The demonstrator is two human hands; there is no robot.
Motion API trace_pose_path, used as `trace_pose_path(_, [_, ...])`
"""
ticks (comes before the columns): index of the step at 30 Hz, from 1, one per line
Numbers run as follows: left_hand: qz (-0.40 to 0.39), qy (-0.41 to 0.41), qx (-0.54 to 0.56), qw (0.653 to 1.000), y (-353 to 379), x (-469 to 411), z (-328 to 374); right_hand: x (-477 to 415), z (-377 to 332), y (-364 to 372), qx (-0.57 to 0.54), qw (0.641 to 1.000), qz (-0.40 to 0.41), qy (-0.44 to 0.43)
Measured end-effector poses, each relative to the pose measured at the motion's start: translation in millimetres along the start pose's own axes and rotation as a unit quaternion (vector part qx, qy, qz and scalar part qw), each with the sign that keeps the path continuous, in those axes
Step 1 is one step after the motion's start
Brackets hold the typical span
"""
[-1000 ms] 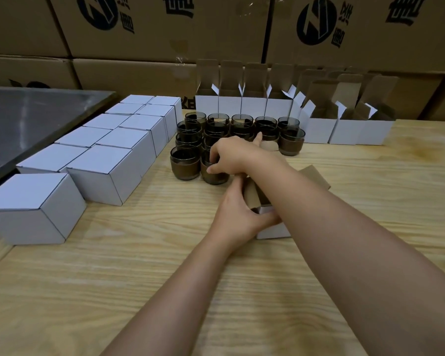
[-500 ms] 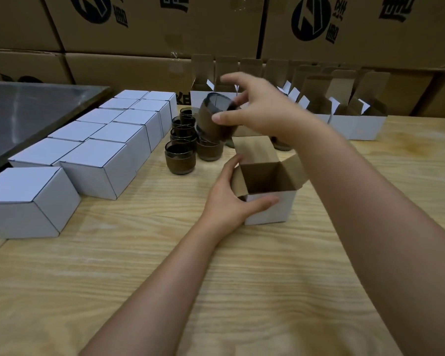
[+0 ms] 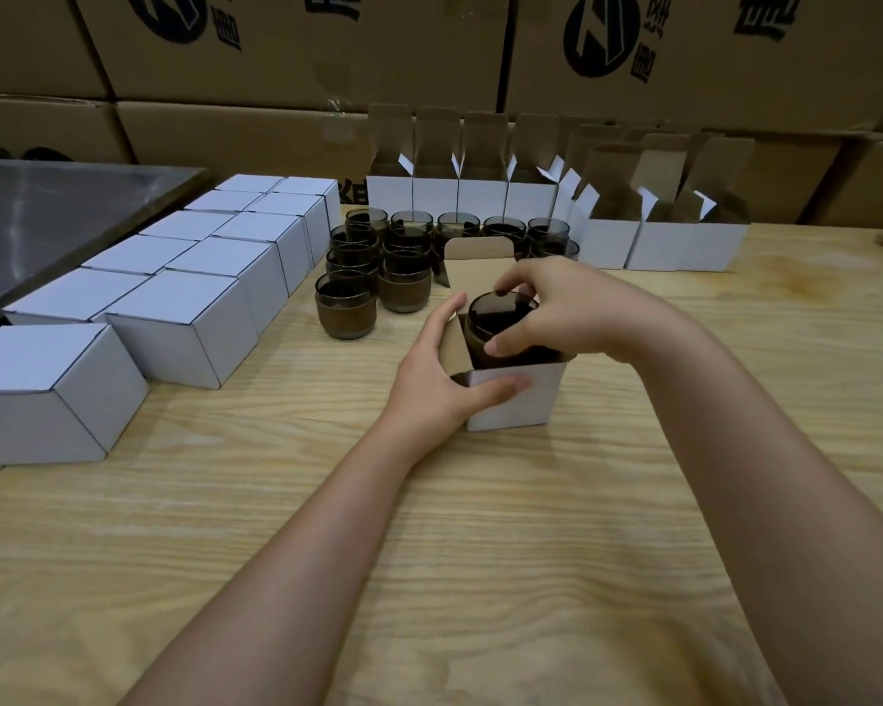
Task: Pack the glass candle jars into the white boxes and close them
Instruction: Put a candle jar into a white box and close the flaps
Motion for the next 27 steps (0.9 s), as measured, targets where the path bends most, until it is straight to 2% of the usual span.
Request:
trace_pose_path(2, [0.002,-0.002,-0.001,1.0,0.1,0.1,0.2,-3.7,3.2,3.9,0.029,0.999,0.003,0.018])
trace_pose_path(6, [0.008,-0.006,-0.005,1.0,0.6,0.6,0.0,-5.5,4.5,12.0,0.176,0.984,0.002,0.036])
trace_pose_path(15, [0.012,-0.001,-0.007,1.0,1.3,0.2,0.4,-2.6,4.5,19.9,0.186,0.98,-0.01,0.064])
trace_pose_path(21, [0.005,0.003,0.009,1.0,2.1,0.4,0.4,1.6,6.2,22.3,0.177,0.983,-0.002,0.044])
trace_pose_path(23, [0.01,0.008,0.008,1.0,1.0,1.0,1.6,0.7,7.1,15.6,0.128,0.99,0.053,0.024])
trace_pose_path(24, [0.013,0.011,0.004,1.0,0.3,1.0,2.0,2.3,8.3,6.0,0.07,0.99,0.12,0.007])
trace_pose_path(25, [0.015,0.014,-0.001,1.0,0.2,0.9,2.0,6.7,12.2,-6.6,-0.007,0.978,0.207,-0.012])
trace_pose_path(27, [0.015,0.013,-0.006,1.0,0.3,1.5,2.3,20.3,32.4,-25.5,-0.204,0.915,0.346,-0.036])
Point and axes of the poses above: each hand's wrist, its own x-axis away from the middle knuckle, its own y-axis out of the palm, z = x × y, the point moved 7 cm from there along -x, towards the middle knuckle, and after that the axes turned 9 degrees about -x, right-handed, at the moved point
